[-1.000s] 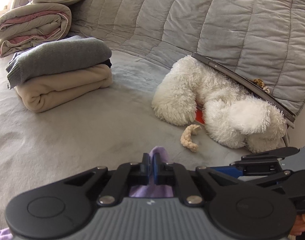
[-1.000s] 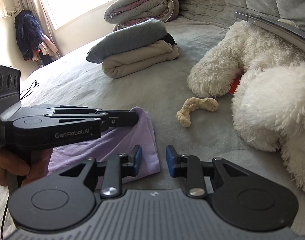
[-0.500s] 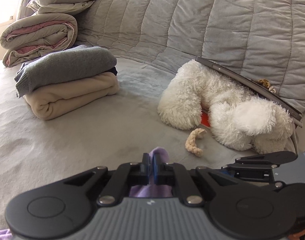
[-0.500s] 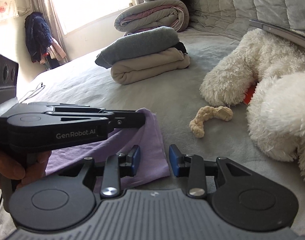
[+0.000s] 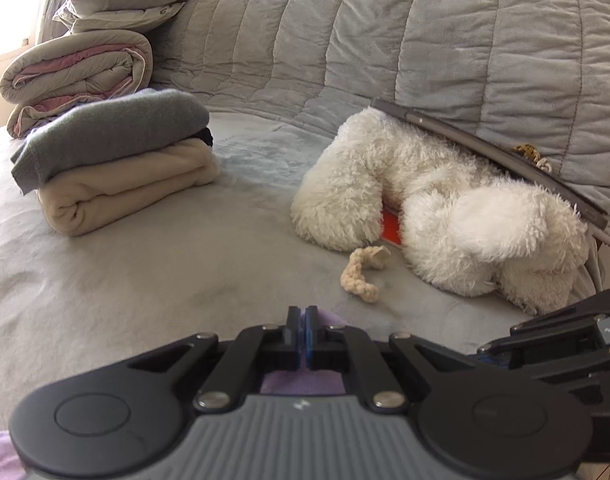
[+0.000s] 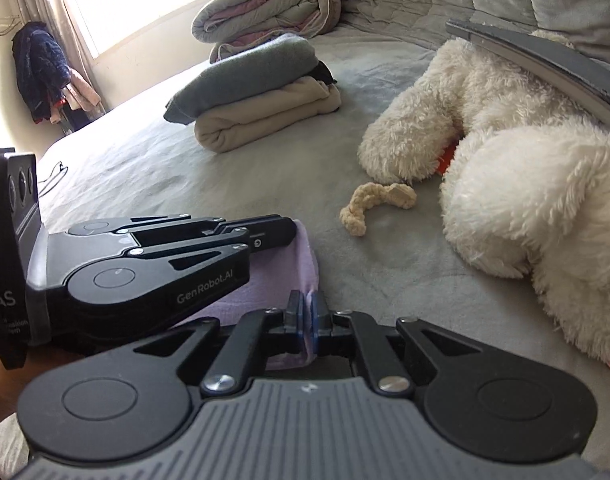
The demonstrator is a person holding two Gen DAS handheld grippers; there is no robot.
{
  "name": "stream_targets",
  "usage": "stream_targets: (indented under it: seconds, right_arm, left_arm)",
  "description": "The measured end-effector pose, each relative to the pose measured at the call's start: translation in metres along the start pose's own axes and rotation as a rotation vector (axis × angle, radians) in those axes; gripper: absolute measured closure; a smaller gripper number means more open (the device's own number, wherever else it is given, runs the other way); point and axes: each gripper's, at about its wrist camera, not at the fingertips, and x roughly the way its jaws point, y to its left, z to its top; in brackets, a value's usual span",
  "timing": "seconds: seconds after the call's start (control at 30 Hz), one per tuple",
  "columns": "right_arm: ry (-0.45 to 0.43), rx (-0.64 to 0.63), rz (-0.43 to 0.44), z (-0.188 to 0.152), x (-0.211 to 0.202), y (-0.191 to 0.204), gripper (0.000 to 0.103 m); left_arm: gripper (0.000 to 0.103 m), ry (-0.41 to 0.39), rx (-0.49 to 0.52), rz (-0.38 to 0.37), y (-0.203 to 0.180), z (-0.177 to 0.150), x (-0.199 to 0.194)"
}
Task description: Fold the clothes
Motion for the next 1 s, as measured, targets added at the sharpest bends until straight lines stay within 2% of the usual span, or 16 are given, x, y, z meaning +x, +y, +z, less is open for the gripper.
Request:
stream_targets:
  seconds: [0.17,0.2,0.27,0.3,0.33,0.37,0.4,0.5,0.63,0.73,0.87,1.0]
  right_arm:
    - [-0.001,-0.028,0.003,0.002,0.001,0.004,0.090]
    - [-0.009,-0.034,-0.005,0.003,0.000,0.006,0.089]
    - [-0.020,-0.053,-0.029,0.005,0.000,0.009,0.087]
    - [-0.025,-0.060,-0.037,0.006,-0.001,0.011,0.080]
    - [-0.038,-0.070,-0.049,0.007,-0.002,0.013,0.072]
    - [-0.055,-0.079,-0.060,0.008,-0.004,0.015,0.055]
    - [-0.074,-0.087,-0.070,0.009,-0.006,0.018,0.051]
    - [-0.108,-0.086,-0.078,0.013,-0.010,0.024,0.051]
    - [-0.136,-0.091,-0.092,0.015,-0.010,0.038,0.050]
    - [-0.129,-0.114,-0.117,0.014,-0.006,0.050,0.044]
    - [-0.111,-0.134,-0.153,0.008,0.000,0.061,0.044]
    - [-0.098,-0.092,-0.177,0.003,0.002,0.063,0.040]
  left_arm:
    - [0.096,-0.009,-0.035,0.002,0.007,0.002,-0.016]
    - [0.093,-0.019,-0.033,0.010,0.010,0.002,-0.024]
    - [0.077,-0.046,-0.027,0.032,0.017,0.002,-0.041]
    - [0.064,-0.063,-0.029,0.050,0.023,0.001,-0.053]
    - [0.060,-0.073,-0.032,0.069,0.030,-0.001,-0.063]
    - [0.060,-0.080,-0.034,0.088,0.036,-0.002,-0.071]
    - [0.059,-0.082,-0.036,0.114,0.044,-0.005,-0.081]
    - [0.048,-0.090,-0.048,0.208,0.072,-0.012,-0.109]
    - [0.041,-0.109,-0.093,0.331,0.112,-0.030,-0.148]
    - [0.037,-0.106,-0.123,0.411,0.143,-0.047,-0.176]
    - [0.034,-0.082,-0.136,0.478,0.175,-0.075,-0.209]
    - [0.031,-0.055,-0.129,0.521,0.199,-0.104,-0.233]
